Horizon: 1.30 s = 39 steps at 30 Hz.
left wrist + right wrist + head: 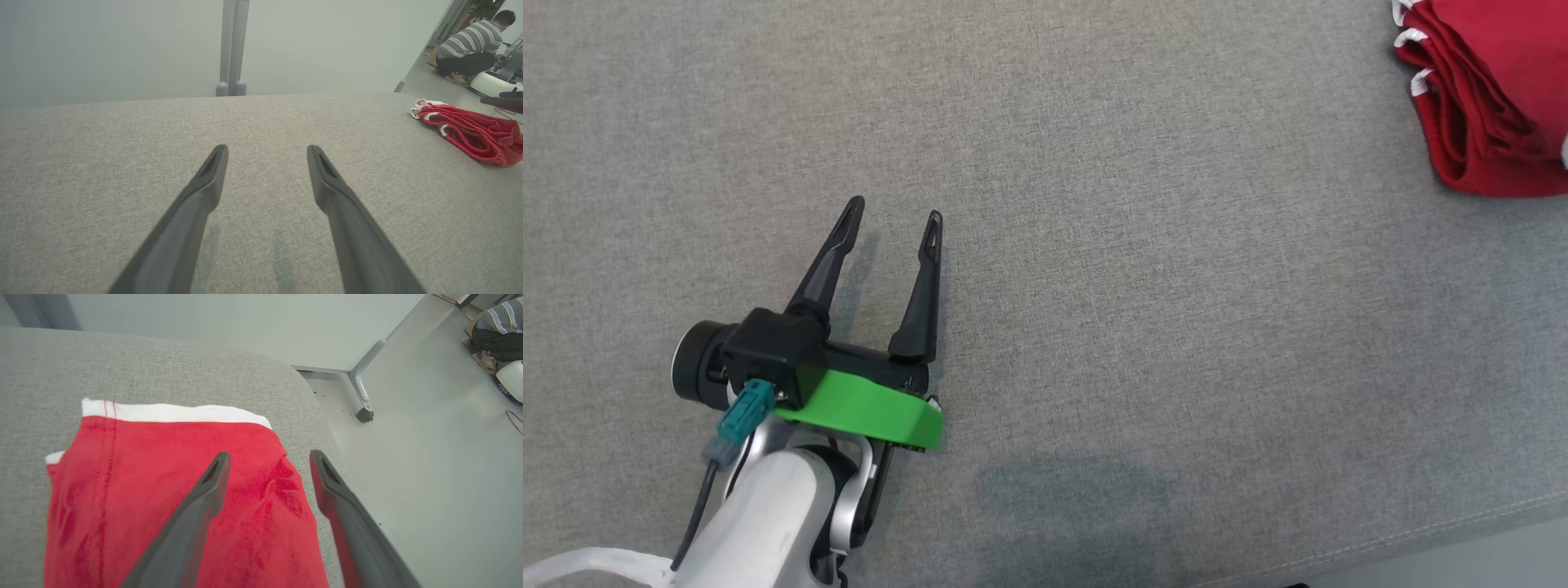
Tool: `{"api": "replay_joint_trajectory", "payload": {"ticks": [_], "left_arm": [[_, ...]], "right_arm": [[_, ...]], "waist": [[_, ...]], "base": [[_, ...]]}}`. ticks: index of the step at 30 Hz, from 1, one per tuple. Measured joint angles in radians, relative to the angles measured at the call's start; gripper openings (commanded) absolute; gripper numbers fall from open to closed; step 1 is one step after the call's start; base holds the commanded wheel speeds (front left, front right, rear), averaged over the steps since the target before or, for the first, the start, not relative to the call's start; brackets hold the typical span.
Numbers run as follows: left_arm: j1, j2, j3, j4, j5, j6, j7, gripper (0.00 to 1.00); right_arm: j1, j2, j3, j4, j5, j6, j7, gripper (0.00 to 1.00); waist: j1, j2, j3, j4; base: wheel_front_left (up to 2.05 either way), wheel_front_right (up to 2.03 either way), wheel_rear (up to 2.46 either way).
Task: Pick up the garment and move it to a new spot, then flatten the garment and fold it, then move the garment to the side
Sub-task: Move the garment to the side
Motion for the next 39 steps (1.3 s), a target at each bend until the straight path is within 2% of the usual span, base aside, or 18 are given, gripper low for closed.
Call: {"api": "replay_joint_trajectory", "payload": {"ticks": [5,14,24,33,39], "left_arm": [[0.000,0.006,0.012,0.012,-0.008,0.002,-0.012,1.00],[0.023,-0.001,0.045,0.071,-0.053,0.011,-0.053,1.00],[0.119,-0.009,0.108,0.120,-0.117,0.037,-0.098,1.00],[0.225,-0.002,0.165,0.140,-0.152,0.058,-0.120,1.00],[0.286,0.003,0.187,0.150,-0.167,0.065,-0.128,1.00]], "right_arm": [[0.000,0.037,0.017,-0.014,-0.008,0.000,-0.038,1.00],[0.009,0.099,0.074,-0.127,0.036,0.000,-0.087,1.00],[0.187,0.126,0.081,-0.320,0.105,0.000,-0.114,1.00],[0.478,0.202,-0.016,-0.559,0.040,0.000,-0.118,1.00],[0.682,0.296,-0.160,-0.720,-0.077,0.000,-0.110,1.00]], "waist": [[0.0000,0.0000,-0.031,-0.004],[0.0000,0.0000,-0.128,-0.008],[0.0000,0.0000,-0.272,-0.001],[0.0000,0.0000,-0.383,0.017],[0.0000,0.0000,-0.426,0.046]], "base": [[0.00,0.00,0.00],[0.00,0.00,0.00],[0.00,0.00,0.00],[0.00,0.00,0.00],[0.00,0.00,0.00]]}}
